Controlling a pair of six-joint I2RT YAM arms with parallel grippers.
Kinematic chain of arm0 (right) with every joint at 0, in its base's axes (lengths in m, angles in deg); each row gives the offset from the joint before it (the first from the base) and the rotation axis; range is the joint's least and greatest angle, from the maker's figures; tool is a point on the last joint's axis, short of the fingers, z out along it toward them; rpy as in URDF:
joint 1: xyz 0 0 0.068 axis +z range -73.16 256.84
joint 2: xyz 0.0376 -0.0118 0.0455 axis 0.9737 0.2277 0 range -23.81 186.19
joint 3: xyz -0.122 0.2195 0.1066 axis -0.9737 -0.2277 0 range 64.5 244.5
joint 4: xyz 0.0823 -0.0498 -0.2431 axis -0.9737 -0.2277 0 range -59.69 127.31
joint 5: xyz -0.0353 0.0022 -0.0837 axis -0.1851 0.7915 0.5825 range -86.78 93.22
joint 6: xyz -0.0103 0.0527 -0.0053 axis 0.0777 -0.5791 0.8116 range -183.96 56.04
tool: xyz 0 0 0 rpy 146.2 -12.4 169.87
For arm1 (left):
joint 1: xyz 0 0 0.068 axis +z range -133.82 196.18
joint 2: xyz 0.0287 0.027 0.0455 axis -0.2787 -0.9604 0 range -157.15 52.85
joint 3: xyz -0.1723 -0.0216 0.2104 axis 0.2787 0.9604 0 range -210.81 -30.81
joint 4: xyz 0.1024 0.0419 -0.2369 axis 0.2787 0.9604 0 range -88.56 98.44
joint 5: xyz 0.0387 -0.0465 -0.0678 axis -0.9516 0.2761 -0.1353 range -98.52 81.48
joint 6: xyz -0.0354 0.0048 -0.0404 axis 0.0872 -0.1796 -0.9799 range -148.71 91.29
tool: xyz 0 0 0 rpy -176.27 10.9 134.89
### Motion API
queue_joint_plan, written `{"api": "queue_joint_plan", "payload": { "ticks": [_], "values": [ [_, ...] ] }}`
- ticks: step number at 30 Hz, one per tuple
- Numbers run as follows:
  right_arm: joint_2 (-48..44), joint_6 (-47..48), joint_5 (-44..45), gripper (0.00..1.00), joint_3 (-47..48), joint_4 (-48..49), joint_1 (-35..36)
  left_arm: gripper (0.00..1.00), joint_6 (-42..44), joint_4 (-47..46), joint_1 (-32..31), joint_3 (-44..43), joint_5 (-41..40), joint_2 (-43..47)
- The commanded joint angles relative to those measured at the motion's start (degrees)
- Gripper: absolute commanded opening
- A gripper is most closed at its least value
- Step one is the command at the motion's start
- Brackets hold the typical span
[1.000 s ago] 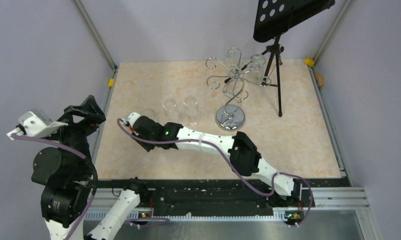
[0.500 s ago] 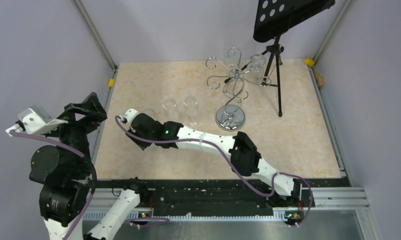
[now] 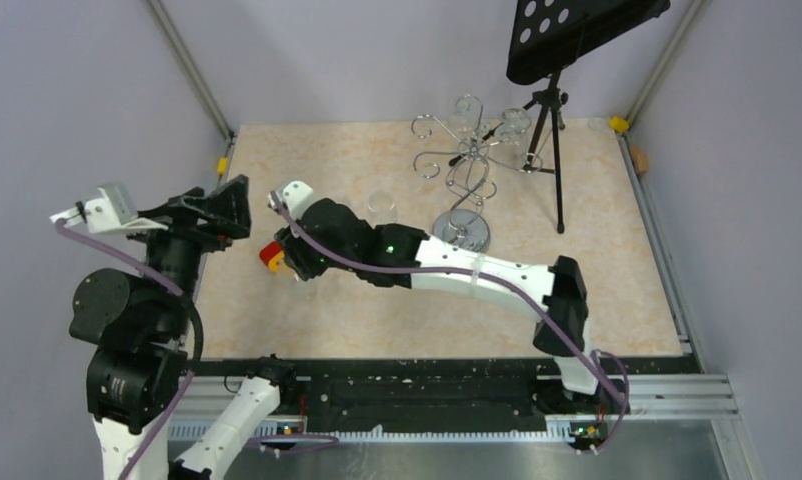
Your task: Take the wine glass off the wine glass rack
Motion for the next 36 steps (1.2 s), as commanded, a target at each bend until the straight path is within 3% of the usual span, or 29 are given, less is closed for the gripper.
{"api": "queue_joint_plan", "payload": {
  "ticks": [1,12,18,24,28,36],
  "values": [
    [-8.77,-2.42,4.45,0.38,-4.34,-0.58,-0.35,0.88,-0.23,-3.36,0.15,-0.77,13.44,-2.88],
    [-36.36,-5.13,15.24,0.38,-28.99,3.72,-4.41,0.88,-4.94,-7.59,0.15,1.49,21.43,-7.34],
    [-50.28,-3.36,24.70,0.42,-35.83,9.27,-4.57,0.88,-10.88,-11.58,0.15,1.37,29.25,-16.10],
    [-62.03,-3.39,34.88,0.50,-43.59,18.15,-4.87,0.87,-16.85,-23.47,0.23,0.41,37.60,-27.51],
    [-65.33,-3.37,39.43,0.50,-44.56,18.52,-5.07,0.85,-19.97,-28.28,0.23,-5.20,42.05,-38.61],
    [-67.97,-6.77,39.33,0.50,-45.17,14.93,-5.13,0.84,-27.27,-32.02,0.41,-21.31,50.24,-59.98]
  ]
}}
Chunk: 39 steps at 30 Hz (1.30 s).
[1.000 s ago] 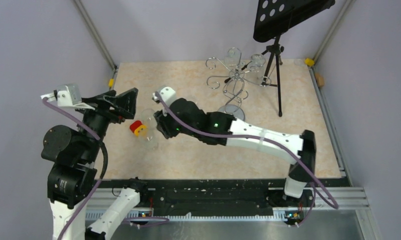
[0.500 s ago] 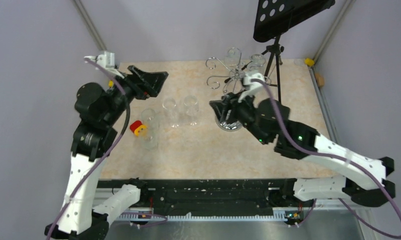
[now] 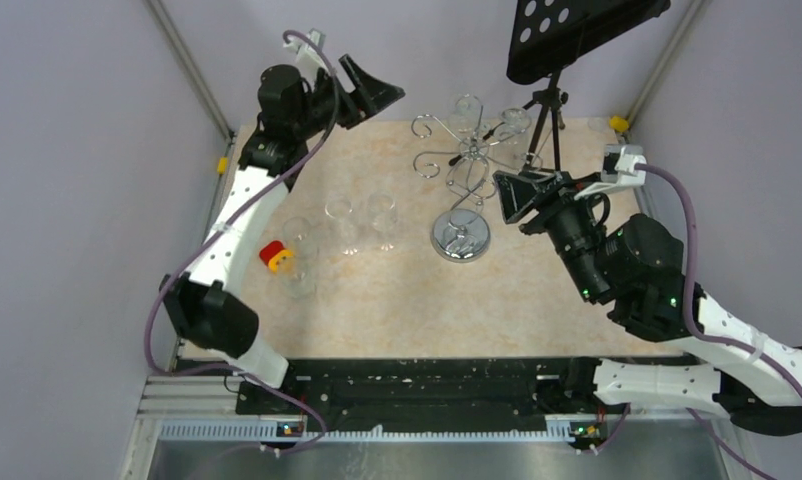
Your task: Take the wine glass off the wine glass rack
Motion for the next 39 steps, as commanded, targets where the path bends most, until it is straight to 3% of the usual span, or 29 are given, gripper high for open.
{"api": "queue_joint_plan", "payload": {
  "ticks": [1,10,22,28,39],
  "values": [
    [-0.75,-2.42,1.14,0.50,-0.70,-1.37,-0.33,0.84,-7.52,-7.77,0.39,-10.91,8.38,-9.54],
    [-2.96,-5.47,0.63,0.50,-2.73,-2.52,-0.25,0.82,-23.39,-17.40,-0.02,-21.58,15.66,-26.09],
    [-0.78,-6.48,-0.98,0.50,-3.89,-0.92,-0.33,0.79,-26.32,-21.67,-2.84,-22.51,18.57,-32.21],
    [-0.73,-6.68,-0.07,0.49,-4.72,-0.45,-0.32,0.66,-28.24,-23.06,-3.97,-23.81,20.18,-34.56],
    [0.39,-6.92,-0.01,0.48,-4.97,-0.44,-0.33,0.30,-32.48,-24.71,-4.24,-25.80,21.50,-36.85]
  ]
}}
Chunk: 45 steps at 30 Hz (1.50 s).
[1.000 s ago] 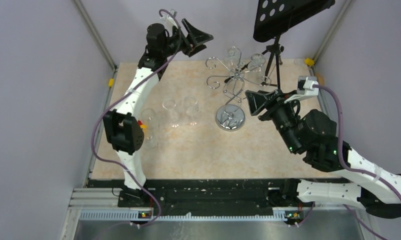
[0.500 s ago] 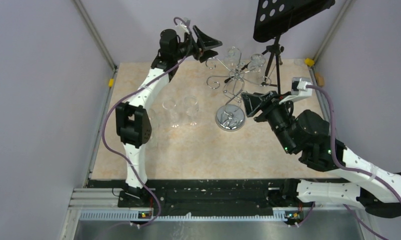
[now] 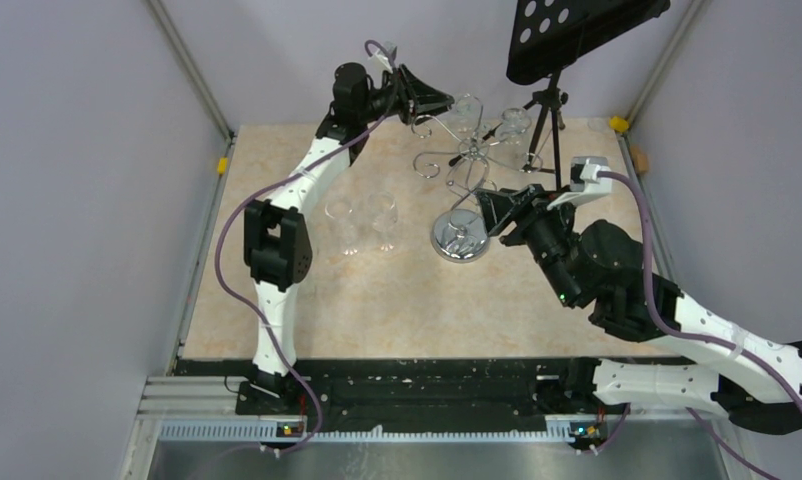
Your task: Take the wine glass off the wine glass rack
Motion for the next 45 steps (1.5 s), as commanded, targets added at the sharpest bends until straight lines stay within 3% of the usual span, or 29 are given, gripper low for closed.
{"api": "queue_joint_plan", "payload": {
  "ticks": [1,8,15,21,25,37,45],
  "values": [
    [-0.01,-0.57,0.45,0.48,-0.16,1.84,-0.30,0.29,-2.72,-4.24,0.09,-4.08,1.75,-0.84],
    [-0.18,-0.94,0.59,0.48,-0.47,1.76,-0.29,0.28,-4.35,-4.46,-0.26,-6.05,2.77,-1.80],
    [-0.49,-1.33,0.72,0.48,-0.91,1.75,-0.32,0.30,3.72,6.40,-0.68,-9.07,2.35,-2.23],
    [-0.48,-1.62,0.84,0.47,-1.01,1.60,-0.29,0.15,5.99,9.26,-0.75,-10.69,2.28,-2.77],
    [-0.51,-1.73,1.04,0.47,-1.17,1.49,-0.30,0.00,4.57,7.77,-0.78,-11.12,2.38,-2.89],
    [-1.01,-2.34,1.27,0.47,-1.78,1.82,-0.33,0.00,-6.39,-6.75,-0.84,-8.42,-5.10,0.31],
    [-1.66,-2.68,1.25,0.46,-2.48,2.00,-0.32,0.00,-9.10,-7.94,-1.64,-9.52,-7.07,-1.38]
  ]
}}
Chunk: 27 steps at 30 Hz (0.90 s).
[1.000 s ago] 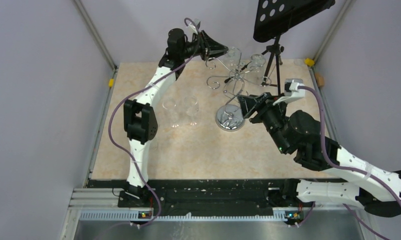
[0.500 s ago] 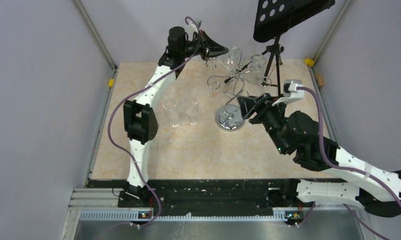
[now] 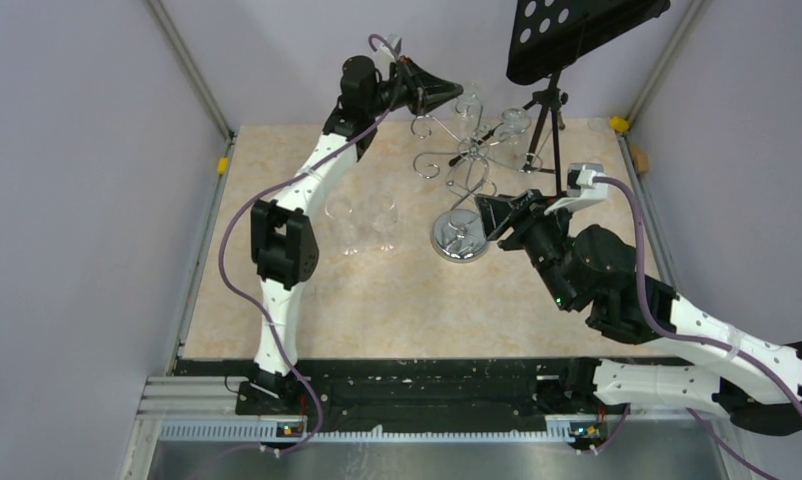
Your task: Take the wine glass off the wine glass rack
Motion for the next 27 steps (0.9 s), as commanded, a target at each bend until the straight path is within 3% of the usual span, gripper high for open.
{"api": "queue_joint_plan", "payload": {
  "ticks": [1,13,27],
  "values": [
    [-1.04,-0.47,0.72,0.46,-0.13,1.82,-0.29,0.00,-3.06,-9.73,-0.29,-2.33,-2.19,0.96],
    [-1.24,-0.72,0.66,0.45,-0.39,1.99,-0.29,0.00,-4.23,-10.51,-0.83,-4.03,1.61,-0.39],
    [-1.00,-0.81,0.60,0.45,-0.67,2.69,-0.27,0.00,0.42,-8.67,0.01,-3.15,10.69,1.36]
  ]
}}
